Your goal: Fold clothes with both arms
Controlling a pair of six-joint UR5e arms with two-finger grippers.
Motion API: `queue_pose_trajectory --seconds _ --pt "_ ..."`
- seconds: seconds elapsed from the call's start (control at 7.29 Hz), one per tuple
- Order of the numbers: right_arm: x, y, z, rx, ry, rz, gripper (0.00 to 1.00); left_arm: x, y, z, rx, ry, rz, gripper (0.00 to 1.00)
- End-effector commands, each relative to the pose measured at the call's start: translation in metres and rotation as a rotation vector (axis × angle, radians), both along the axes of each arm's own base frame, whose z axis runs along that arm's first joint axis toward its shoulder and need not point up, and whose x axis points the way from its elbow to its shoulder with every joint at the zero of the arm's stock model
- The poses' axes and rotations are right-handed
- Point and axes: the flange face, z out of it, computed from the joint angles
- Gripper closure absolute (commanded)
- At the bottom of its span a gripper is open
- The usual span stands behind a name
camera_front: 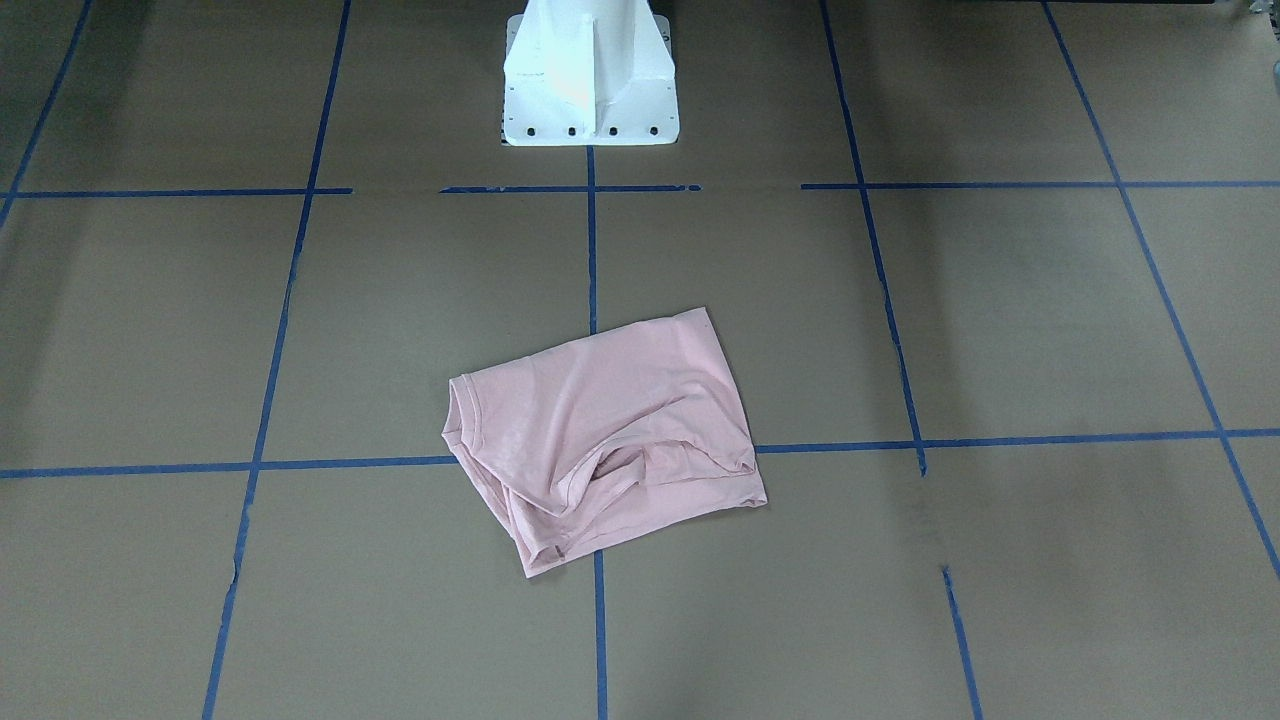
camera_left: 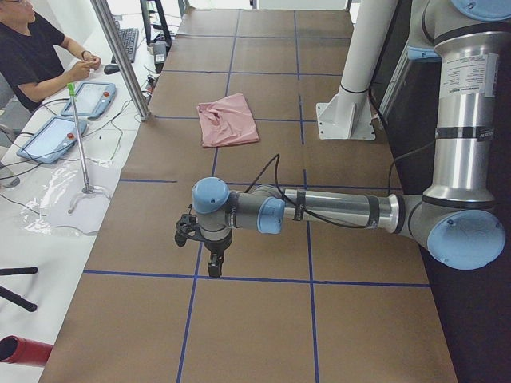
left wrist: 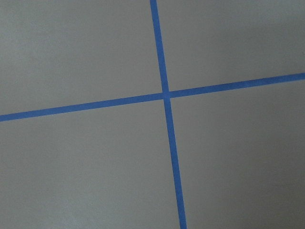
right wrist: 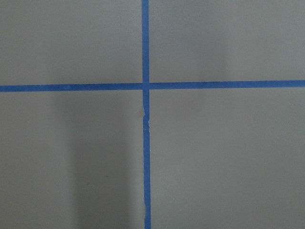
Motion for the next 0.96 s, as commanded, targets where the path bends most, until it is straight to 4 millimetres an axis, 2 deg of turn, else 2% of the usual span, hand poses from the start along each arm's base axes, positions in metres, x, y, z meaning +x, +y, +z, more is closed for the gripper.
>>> queue_pose_trajectory --seconds 0.0,0.82 --pt "0.0000 -0.0009 -0.0016 0.003 0.000 0.000 0.00 -0.0001 0.0000 0.0001 -0.002 0.000 -0.002 0.00" --pt "0.0000 -0.0009 -0.0016 0.003 0.000 0.000 0.00 0.0010 -0.0047 -0.0084 0.016 0.002 -0.001 0.00"
